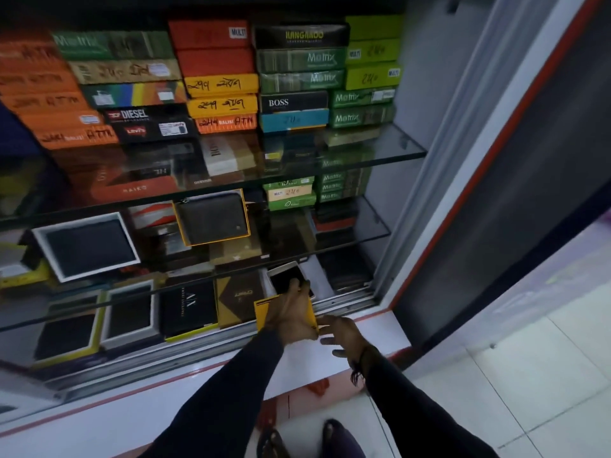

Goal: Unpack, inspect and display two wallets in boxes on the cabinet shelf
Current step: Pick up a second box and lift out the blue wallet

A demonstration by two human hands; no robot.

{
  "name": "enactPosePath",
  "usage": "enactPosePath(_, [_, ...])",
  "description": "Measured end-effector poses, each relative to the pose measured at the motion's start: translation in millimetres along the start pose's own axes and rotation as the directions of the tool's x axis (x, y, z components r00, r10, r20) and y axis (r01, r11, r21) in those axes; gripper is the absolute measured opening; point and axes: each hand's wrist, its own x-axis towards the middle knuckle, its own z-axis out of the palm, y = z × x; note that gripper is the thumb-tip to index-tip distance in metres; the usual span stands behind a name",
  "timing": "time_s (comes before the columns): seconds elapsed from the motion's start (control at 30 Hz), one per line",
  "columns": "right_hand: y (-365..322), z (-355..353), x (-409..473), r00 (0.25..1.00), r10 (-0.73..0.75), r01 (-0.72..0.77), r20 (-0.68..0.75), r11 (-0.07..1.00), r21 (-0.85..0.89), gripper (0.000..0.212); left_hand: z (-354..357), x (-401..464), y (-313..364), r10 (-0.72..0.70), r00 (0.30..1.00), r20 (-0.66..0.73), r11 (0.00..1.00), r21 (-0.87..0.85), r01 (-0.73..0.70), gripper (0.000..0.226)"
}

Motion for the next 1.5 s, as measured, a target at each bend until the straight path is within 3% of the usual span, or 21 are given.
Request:
enactPosePath(0.1, [-0.4,2.4,6.3,0.999,-0.034,0.034,-0.025,0.999,-0.006,0.020,-12.2,-5.7,-12.9,0.006,1.000,-0.017,0.993,-0.122,-0.008,0.118])
enactPosePath(0.23, [5.3,6.8,16.2,0.977,-0.165,0.159,-0.138,0.986,-0.057,0.015,-27.6,-21.4,-40.3,0.004,0.998,-0.063,0.962,-0.273,-0.021,0.095])
enactPosePath(0.4, [8.8,13.0,20.1,0.923,-0.305,0.288,-0.233,0.952,-0.107,0.022,-37.2,-60.9,-94.9,-0.063,0.994,-0.094,0.878,-0.478,0.011,0.083])
enactPosePath(0.47, [8.1,14.1,19.2,0.918,-0.303,0.286,-0.256,0.953,-0.104,0.020,-36.4,-78.2,-113.7,-0.159,0.980,-0.121,0.788,-0.614,0.053,0.077])
enactPosePath(0.6, [10.1,18.8,16.9,0.910,-0.328,0.313,-0.255,0.945,-0.099,0.019,-32.4,-103.0,-134.7,-0.369,0.915,-0.165,0.597,-0.796,0.098,0.042])
enactPosePath(0.7, [8.7,33.3,12.7,0.893,-0.377,0.351,-0.247,0.925,-0.144,0.018,-19.3,-116.6,-147.6,-0.511,0.847,-0.146,0.588,-0.778,0.220,0.040])
enactPosePath(0.77, [7.4,44.4,8.3,0.883,-0.408,0.369,-0.234,0.909,-0.194,0.022,-8.6,-121.4,-152.1,-0.588,0.801,-0.110,0.519,-0.811,0.269,0.045])
enactPosePath(0.93, [4.2,68.2,-2.4,0.791,-0.593,0.475,-0.152,0.751,-0.458,0.011,3.2,-116.7,-144.2,-0.684,0.725,-0.078,0.380,-0.887,0.263,0.069])
enactPosePath(1.0, [1.7,75.2,-6.8,0.756,-0.647,0.501,-0.101,0.670,-0.548,0.011,6.3,-113.2,-141.8,-0.751,0.653,-0.100,0.391,-0.864,0.318,0.051])
enactPosePath(1.1, [-0.8,82.9,-10.8,0.734,-0.678,0.488,-0.024,0.553,-0.675,0.024,6.9,-111.1,-138.8,-0.785,0.615,-0.066,0.344,-0.873,0.345,0.017])
enactPosePath(1.17, [0.1,88.3,-10.2,0.765,-0.644,0.452,-0.005,0.543,-0.708,0.031,7.7,-109.4,-138.0,-0.768,0.640,-0.023,0.293,-0.901,0.320,0.010])
enactPosePath(1.3, [-2.3,99.0,-4.1,0.801,-0.598,0.398,0.025,0.500,-0.769,0.027,9.5,-108.8,-139.2,-0.714,0.698,-0.050,0.360,-0.882,0.304,0.032])
enactPosePath(1.4, [-11.4,103.8,-3.1,0.842,-0.534,0.375,0.078,0.475,-0.796,0.023,11.9,-109.8,-146.6,-0.570,0.821,-0.031,0.434,-0.860,0.269,0.042])
enactPosePath(1.5, [-19.4,108.9,-0.8,0.811,-0.574,0.408,0.112,0.419,-0.811,0.026,17.0,-112.8,-153.0,-0.438,0.899,0.024,0.546,-0.787,0.287,0.089])
